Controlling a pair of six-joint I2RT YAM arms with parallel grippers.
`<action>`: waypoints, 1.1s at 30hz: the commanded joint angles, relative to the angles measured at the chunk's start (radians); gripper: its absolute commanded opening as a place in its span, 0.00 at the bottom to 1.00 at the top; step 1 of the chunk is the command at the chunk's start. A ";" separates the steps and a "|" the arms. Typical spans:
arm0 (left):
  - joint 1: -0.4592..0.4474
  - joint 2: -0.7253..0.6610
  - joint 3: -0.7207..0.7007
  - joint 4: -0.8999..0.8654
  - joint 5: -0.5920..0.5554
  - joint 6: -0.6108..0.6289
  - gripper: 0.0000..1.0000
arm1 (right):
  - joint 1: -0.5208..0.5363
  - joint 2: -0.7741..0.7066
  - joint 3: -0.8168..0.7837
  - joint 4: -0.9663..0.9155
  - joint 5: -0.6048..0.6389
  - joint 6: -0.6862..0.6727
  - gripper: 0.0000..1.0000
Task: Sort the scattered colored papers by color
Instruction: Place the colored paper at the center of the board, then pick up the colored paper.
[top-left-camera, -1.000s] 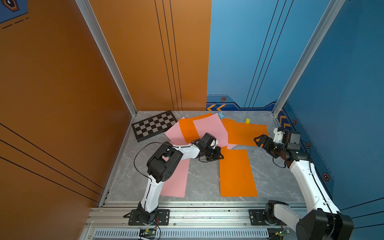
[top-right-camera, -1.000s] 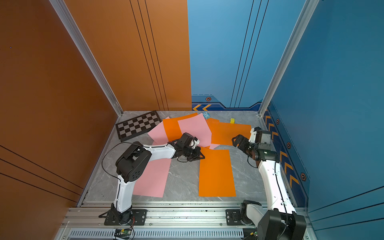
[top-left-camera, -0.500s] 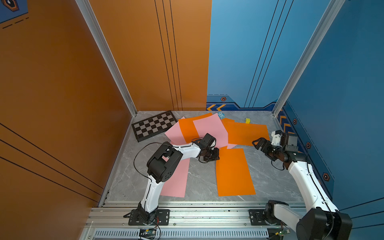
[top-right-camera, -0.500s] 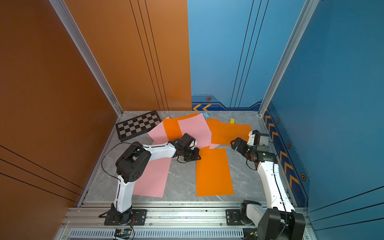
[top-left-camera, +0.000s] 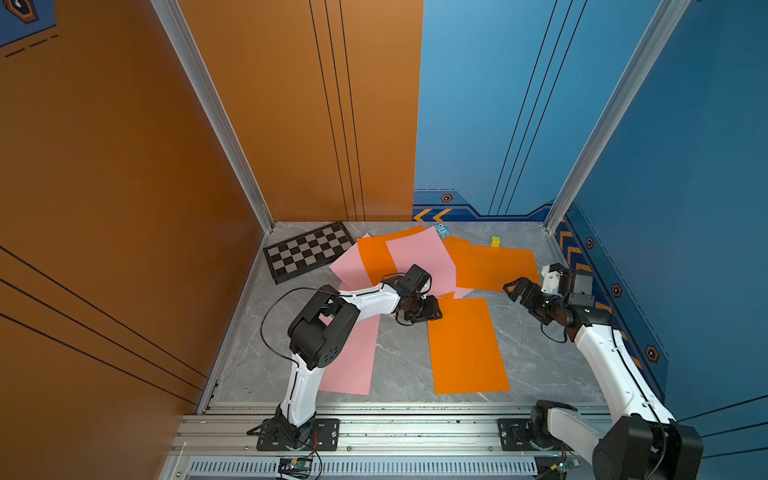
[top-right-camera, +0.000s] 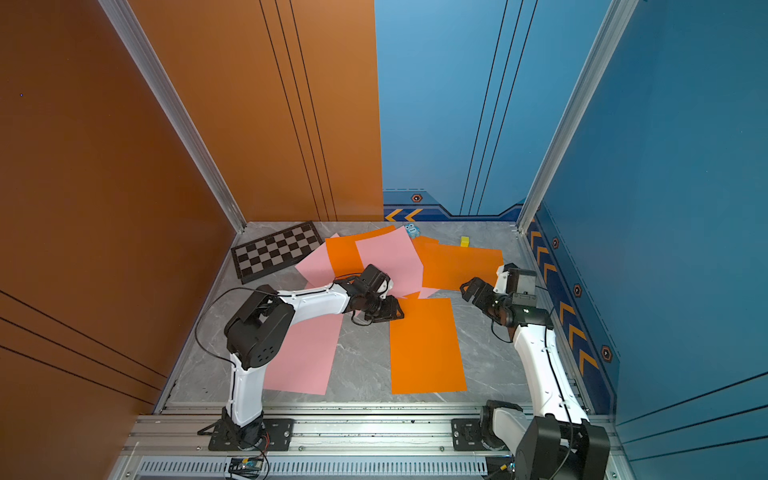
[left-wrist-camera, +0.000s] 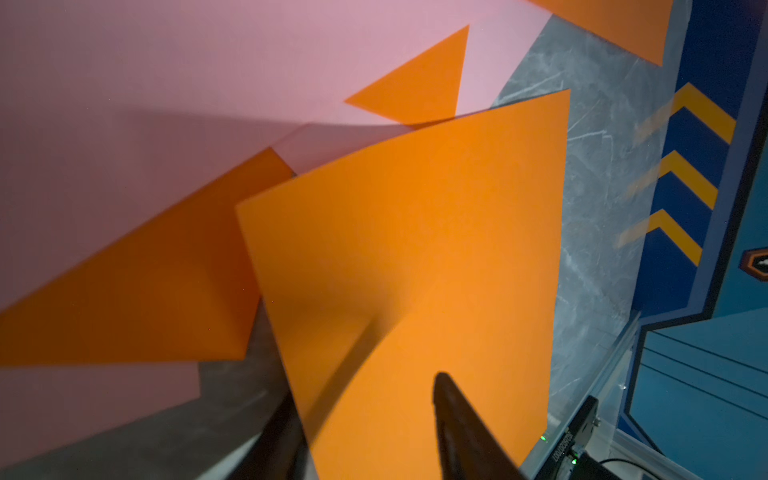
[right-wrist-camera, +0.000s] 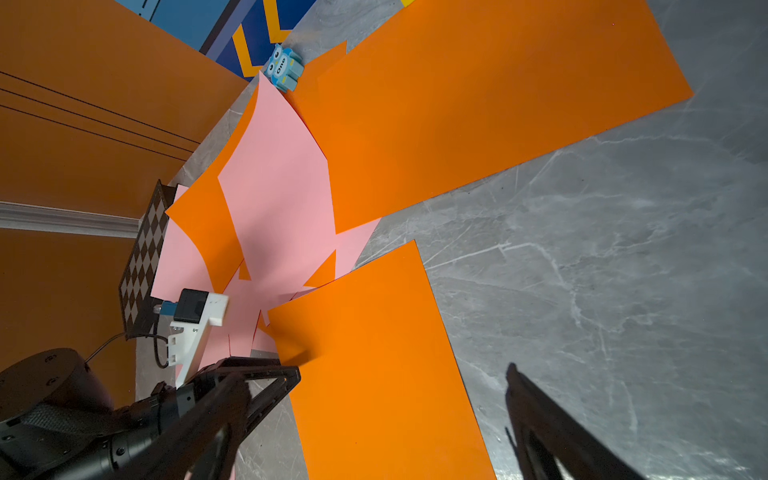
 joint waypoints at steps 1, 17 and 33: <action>0.008 -0.038 0.056 -0.112 -0.050 0.036 0.68 | 0.011 0.028 -0.013 0.030 0.032 0.020 0.98; 0.083 0.149 0.548 -0.316 -0.031 0.324 0.98 | -0.015 0.310 0.050 0.125 0.128 0.143 1.00; 0.153 0.695 1.278 -0.313 0.172 0.229 0.98 | -0.090 0.735 0.418 0.172 0.299 0.137 1.00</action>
